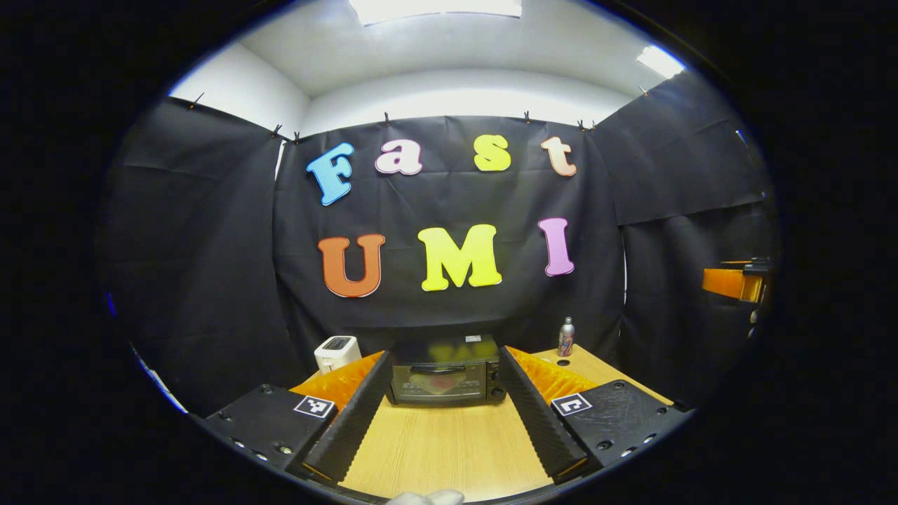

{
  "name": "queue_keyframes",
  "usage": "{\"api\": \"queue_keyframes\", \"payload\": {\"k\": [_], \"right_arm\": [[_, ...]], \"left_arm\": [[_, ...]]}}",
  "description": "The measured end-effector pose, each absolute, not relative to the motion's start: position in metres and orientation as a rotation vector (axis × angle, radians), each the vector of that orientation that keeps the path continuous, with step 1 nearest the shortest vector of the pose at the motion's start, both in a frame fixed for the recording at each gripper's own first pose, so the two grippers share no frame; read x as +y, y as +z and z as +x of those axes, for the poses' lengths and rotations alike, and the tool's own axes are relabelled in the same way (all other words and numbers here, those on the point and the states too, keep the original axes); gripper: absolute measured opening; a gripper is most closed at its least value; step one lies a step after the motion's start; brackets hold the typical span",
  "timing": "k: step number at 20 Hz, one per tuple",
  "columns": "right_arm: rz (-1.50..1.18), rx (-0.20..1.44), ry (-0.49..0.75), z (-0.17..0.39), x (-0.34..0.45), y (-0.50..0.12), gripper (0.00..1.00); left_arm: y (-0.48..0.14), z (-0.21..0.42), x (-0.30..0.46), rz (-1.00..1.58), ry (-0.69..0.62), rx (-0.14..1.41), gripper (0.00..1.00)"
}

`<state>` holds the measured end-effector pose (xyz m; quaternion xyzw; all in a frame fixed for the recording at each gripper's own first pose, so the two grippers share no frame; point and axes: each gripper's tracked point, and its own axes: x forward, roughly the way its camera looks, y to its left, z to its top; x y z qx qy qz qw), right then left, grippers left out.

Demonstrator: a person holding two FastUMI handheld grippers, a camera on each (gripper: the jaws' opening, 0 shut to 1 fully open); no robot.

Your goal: Open the electric oven with the left hand, put the food in, and close the electric oven.

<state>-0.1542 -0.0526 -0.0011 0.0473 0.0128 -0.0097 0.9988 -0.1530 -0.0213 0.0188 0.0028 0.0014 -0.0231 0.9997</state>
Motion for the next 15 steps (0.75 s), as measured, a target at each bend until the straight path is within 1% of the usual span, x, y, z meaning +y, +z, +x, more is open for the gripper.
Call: {"api": "queue_keyframes", "payload": {"k": [1,2,8,15], "right_arm": [[0.096,0.024,-0.012,-0.159,-0.055,-0.002,0.96],[0.101,0.023,-0.007,-0.164,-0.055,-0.002,0.96],[0.118,0.027,0.025,-0.181,-0.05,-0.003,0.96],[0.098,0.024,0.018,-0.184,-0.05,0.004,0.96]], "left_arm": [[0.023,-0.16,-0.024,-0.005,-0.045,-0.002,1.0],[0.025,-0.166,-0.027,-0.013,-0.045,-0.004,0.96],[0.036,-0.187,-0.025,-0.009,-0.011,-0.022,0.96],[0.041,-0.186,-0.031,-0.014,-0.03,-0.027,0.96]]}}
